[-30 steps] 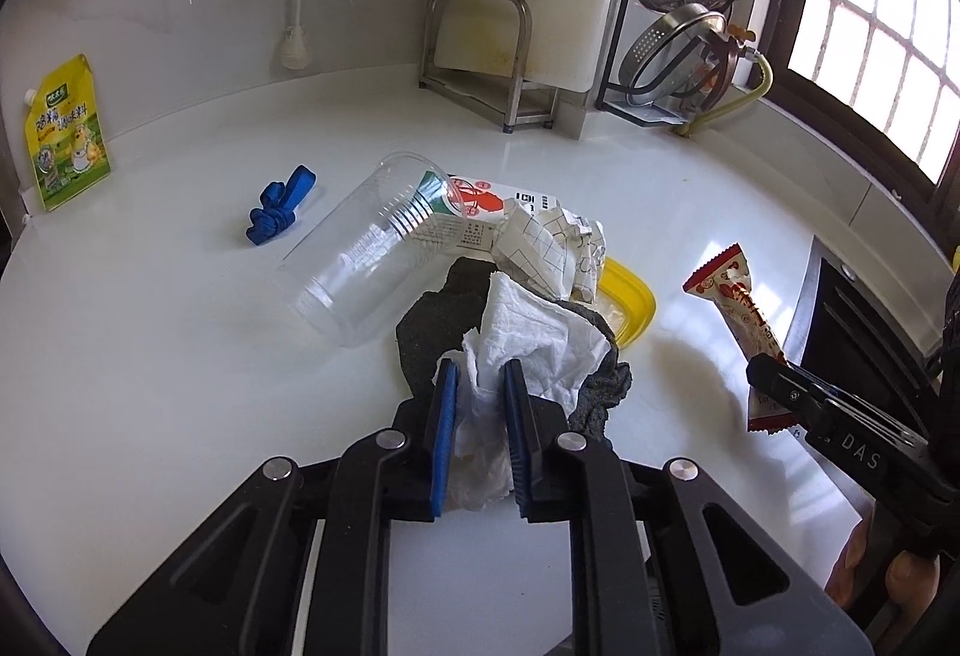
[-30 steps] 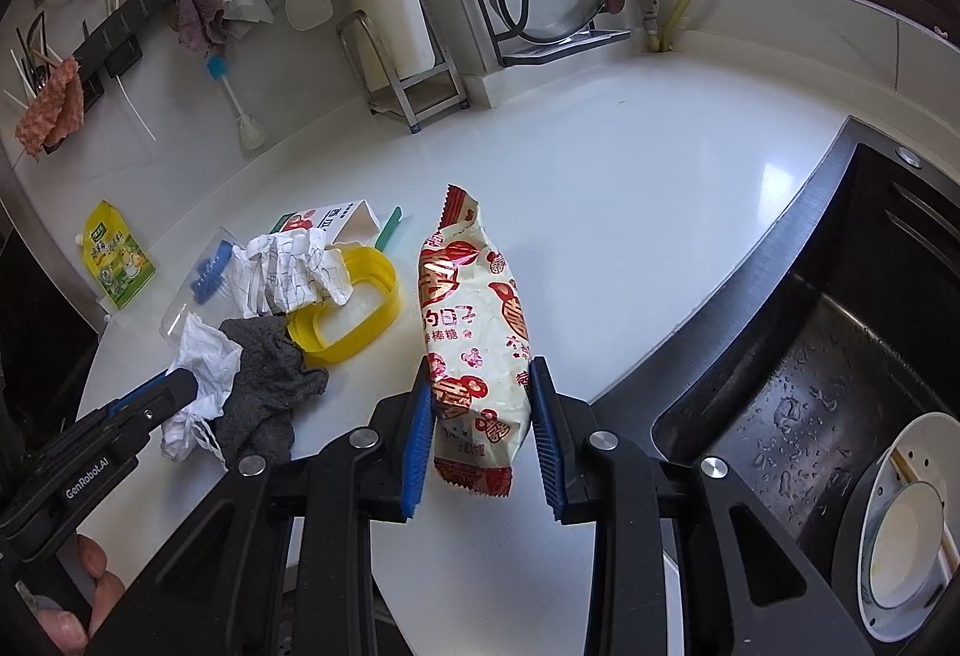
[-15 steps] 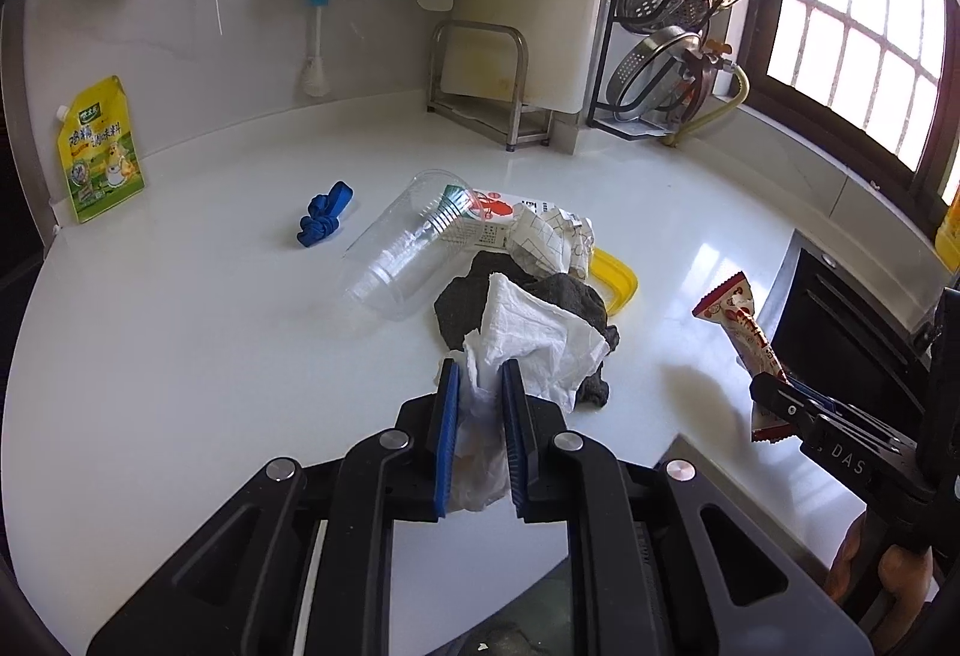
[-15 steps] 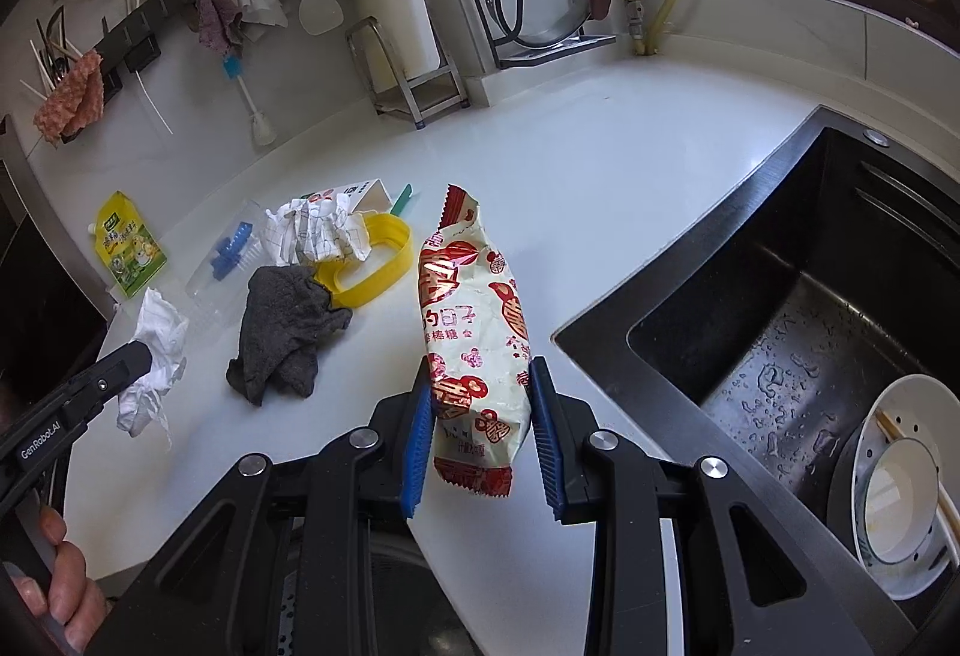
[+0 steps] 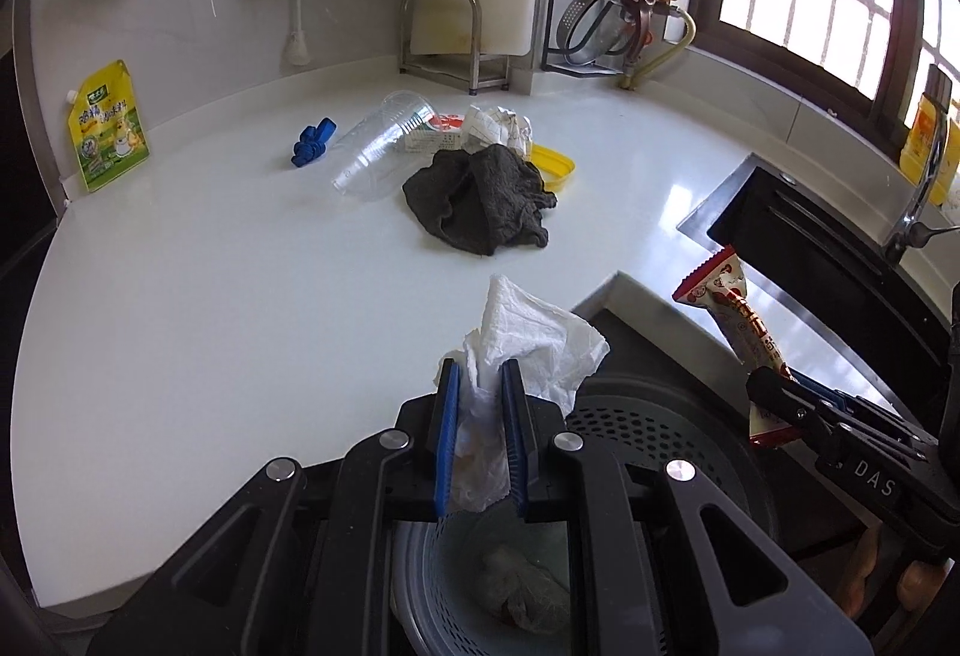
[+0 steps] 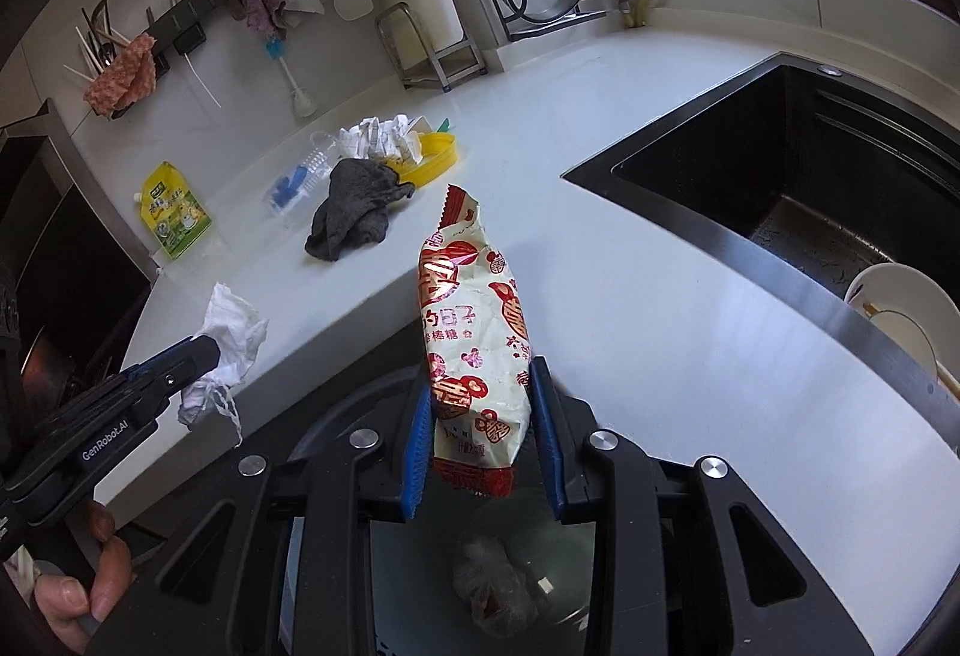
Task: Collect trash
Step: 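Carry the tissue and snack wrapper over the trash basket with both tools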
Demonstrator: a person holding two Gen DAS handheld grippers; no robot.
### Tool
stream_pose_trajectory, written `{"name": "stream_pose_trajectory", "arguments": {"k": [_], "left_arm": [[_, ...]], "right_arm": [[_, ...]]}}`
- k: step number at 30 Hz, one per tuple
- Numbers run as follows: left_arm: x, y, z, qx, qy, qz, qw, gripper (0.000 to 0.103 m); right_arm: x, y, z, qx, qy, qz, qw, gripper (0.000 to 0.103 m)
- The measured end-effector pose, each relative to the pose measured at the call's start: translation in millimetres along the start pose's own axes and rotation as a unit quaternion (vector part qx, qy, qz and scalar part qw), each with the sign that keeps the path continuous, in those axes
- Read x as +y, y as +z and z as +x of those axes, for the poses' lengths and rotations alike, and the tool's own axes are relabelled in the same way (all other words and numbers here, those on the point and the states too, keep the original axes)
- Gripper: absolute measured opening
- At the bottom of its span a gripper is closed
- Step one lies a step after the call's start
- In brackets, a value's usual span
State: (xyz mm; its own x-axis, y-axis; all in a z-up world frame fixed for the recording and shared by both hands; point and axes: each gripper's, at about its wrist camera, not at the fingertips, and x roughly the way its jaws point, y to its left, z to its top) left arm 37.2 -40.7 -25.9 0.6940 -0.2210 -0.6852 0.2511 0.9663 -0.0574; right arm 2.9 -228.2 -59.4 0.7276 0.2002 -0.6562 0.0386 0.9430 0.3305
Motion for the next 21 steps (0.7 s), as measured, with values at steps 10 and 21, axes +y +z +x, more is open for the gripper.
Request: {"name": "stream_pose_trajectory", "arguments": {"k": [10, 21], "left_arm": [[-9, -34, -19, 0.009, 0.0, 0.015, 0.9998, 0.015], [-9, -63, -14, 0.047, -0.008, 0.017, 0.9987, 0.015]], "right_arm": [[12, -51, -19, 0.034, 0.011, -0.017, 0.999, 0.029], [12, -80, -27, 0.055, 0.015, -0.015, 0.998, 0.029]]}}
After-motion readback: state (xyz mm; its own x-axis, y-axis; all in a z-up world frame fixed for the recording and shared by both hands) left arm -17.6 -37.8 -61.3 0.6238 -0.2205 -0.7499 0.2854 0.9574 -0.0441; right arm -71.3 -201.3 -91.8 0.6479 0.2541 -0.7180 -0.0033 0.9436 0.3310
